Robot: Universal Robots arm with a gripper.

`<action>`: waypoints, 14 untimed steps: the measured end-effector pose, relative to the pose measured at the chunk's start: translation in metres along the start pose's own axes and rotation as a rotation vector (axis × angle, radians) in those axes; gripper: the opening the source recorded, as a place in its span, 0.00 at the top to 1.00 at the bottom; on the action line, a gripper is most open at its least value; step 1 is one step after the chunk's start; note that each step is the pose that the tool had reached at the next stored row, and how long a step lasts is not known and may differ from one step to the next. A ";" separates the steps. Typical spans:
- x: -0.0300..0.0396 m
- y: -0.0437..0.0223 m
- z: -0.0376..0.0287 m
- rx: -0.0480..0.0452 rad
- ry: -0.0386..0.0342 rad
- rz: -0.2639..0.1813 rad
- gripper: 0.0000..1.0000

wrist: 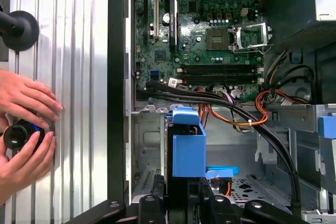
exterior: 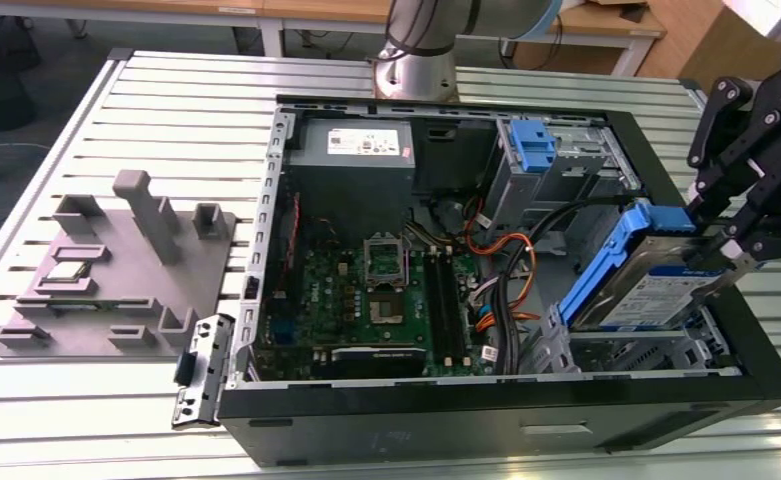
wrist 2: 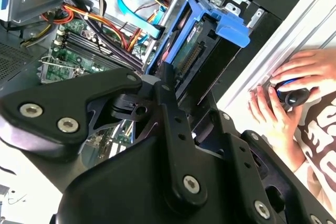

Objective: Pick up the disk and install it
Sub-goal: 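Insert the disk into the insertion slot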

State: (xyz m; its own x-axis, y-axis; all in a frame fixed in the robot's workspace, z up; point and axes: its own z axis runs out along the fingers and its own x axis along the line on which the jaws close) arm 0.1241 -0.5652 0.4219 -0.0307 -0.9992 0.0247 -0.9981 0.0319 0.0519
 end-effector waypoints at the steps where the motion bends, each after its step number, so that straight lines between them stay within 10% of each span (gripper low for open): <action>1: 0.0002 -0.0001 0.0018 0.0000 0.0000 0.000 0.65; 14: 0.0005 -0.0004 0.0063 0.0000 -0.0002 0.000 0.58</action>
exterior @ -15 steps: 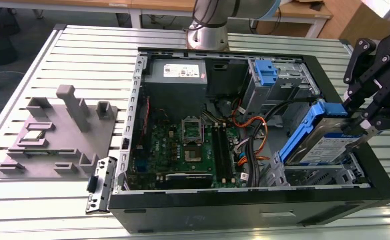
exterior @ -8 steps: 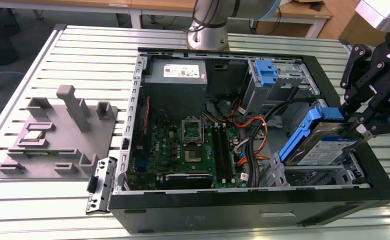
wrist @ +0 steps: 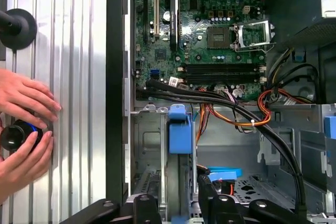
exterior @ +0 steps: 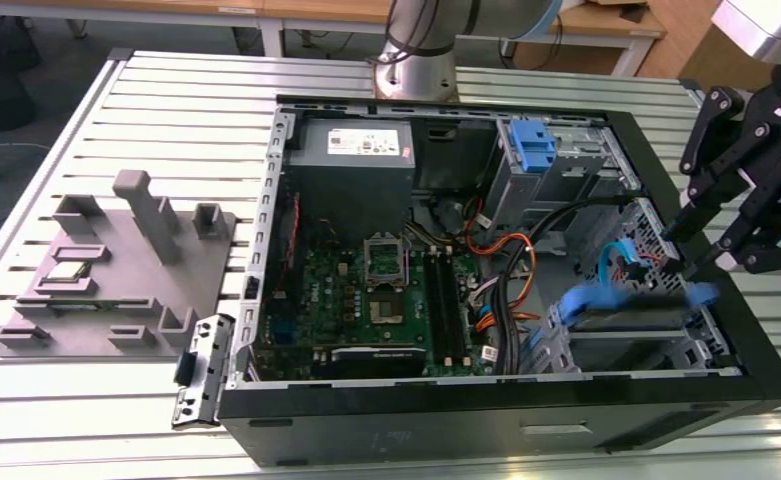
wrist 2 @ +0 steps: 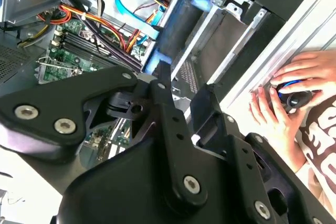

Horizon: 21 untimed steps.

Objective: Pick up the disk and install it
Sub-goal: 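Insert the disk into the insertion slot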

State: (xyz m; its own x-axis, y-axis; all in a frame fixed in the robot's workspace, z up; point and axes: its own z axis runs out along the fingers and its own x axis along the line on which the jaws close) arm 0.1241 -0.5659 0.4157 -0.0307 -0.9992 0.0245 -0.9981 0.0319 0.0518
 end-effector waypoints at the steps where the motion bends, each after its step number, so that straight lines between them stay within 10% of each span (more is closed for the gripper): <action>1: 0.0000 0.0000 -0.0001 0.0000 0.0002 0.000 0.58; 21: -0.0005 0.0093 0.0337 0.0105 -0.0011 -0.019 0.58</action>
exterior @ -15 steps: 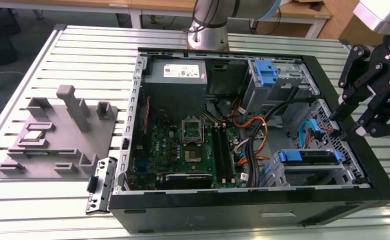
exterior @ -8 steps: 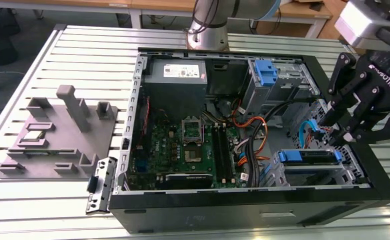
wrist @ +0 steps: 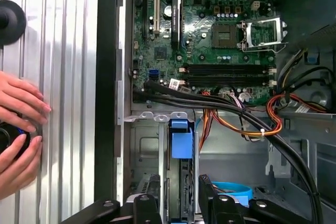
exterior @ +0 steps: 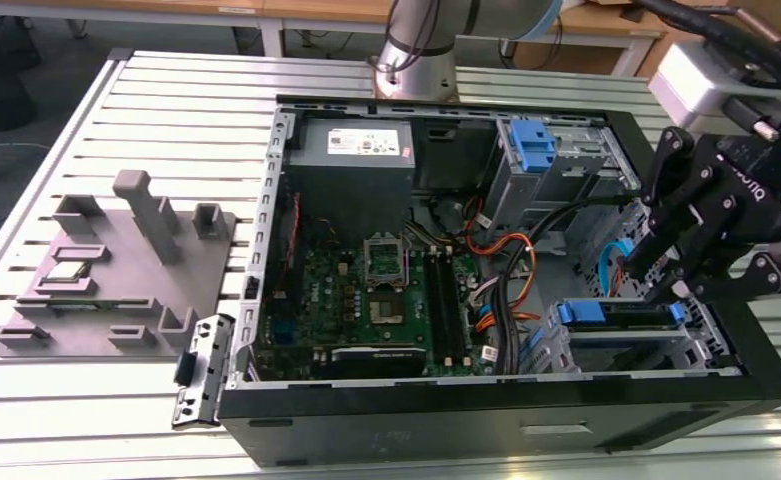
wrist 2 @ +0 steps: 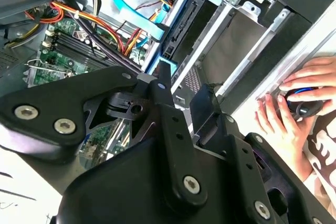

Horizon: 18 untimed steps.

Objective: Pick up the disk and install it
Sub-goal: 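Insert the disk into the insertion slot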

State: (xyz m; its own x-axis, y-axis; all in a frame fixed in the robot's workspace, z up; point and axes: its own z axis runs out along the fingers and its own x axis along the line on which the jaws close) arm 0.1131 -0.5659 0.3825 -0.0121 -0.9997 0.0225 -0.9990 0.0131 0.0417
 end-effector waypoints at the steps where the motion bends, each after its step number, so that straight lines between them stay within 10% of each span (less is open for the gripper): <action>1: 0.0000 0.0000 0.0018 0.0001 0.0000 -0.001 0.58; 18: -0.0021 -0.0009 0.0190 0.0134 0.0021 -0.058 0.58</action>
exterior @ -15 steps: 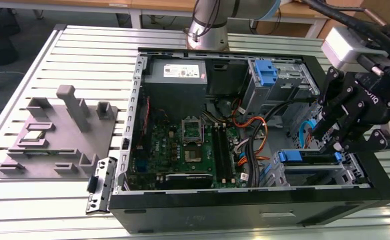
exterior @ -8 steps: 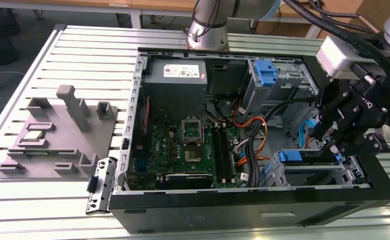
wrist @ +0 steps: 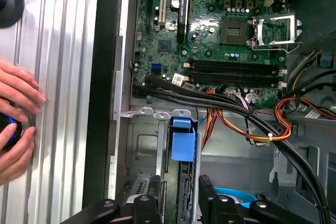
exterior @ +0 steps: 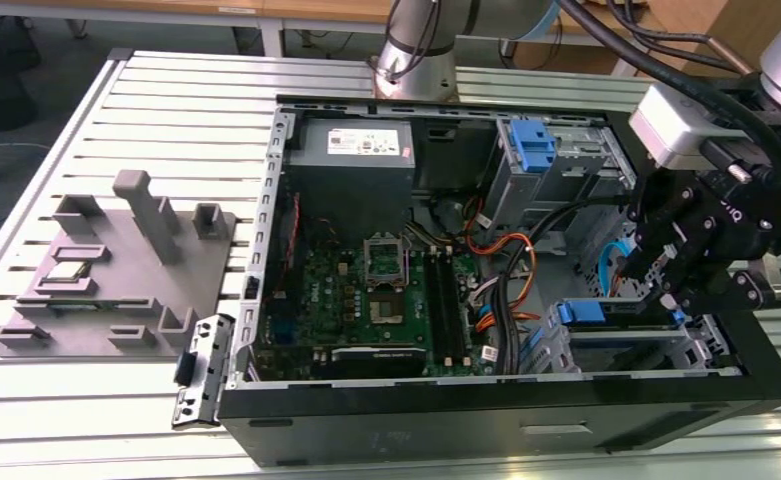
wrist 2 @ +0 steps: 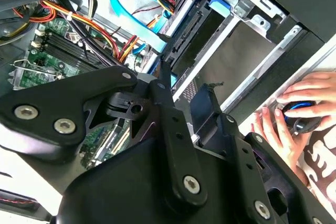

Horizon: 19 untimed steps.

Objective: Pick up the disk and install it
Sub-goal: 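Insert the disk into the insertion slot, then insert the first disk wire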

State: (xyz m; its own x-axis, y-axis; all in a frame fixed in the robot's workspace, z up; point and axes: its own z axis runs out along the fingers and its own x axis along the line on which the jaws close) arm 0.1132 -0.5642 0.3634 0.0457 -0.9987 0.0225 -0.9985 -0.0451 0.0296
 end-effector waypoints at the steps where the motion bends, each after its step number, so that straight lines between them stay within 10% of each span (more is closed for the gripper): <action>1: 0.0000 0.0000 0.0001 0.0000 -0.0002 0.000 0.58; 19: 0.0003 0.0003 -0.0097 0.0001 -0.0002 -0.001 0.58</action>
State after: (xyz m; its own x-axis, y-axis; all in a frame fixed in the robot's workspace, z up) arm 0.1132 -0.5643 0.3731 0.0463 -0.9987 0.0223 -0.9985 -0.0456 0.0296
